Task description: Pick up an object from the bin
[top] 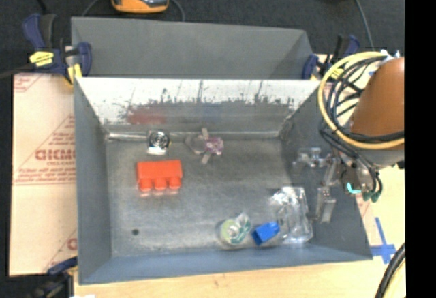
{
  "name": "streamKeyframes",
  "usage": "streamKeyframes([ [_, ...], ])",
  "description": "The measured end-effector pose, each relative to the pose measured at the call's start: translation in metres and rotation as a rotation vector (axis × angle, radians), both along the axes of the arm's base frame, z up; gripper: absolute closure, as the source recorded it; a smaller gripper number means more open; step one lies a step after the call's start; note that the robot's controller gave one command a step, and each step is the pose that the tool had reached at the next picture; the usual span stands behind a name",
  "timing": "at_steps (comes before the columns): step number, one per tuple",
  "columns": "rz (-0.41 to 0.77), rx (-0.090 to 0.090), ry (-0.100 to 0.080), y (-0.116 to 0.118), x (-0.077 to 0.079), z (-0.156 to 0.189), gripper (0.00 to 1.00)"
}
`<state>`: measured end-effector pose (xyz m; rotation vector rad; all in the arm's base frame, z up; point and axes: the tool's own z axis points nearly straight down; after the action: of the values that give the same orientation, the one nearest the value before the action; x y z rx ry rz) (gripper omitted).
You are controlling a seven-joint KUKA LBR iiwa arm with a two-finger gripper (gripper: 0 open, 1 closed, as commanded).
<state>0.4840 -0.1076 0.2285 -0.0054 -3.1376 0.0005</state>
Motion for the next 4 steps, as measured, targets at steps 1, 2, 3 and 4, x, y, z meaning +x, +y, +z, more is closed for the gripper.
streamKeyframes([
  [1, 0.057, 0.001, 0.001, -0.026, -0.011, -0.097, 0.00],
  [2, 0.096, -0.004, -0.005, -0.001, -0.002, -0.154, 0.00],
  [3, 0.232, -0.005, -0.025, 0.029, -0.005, -0.152, 0.00],
  [4, 0.190, -0.003, -0.024, 0.059, -0.005, -0.155, 0.00],
])
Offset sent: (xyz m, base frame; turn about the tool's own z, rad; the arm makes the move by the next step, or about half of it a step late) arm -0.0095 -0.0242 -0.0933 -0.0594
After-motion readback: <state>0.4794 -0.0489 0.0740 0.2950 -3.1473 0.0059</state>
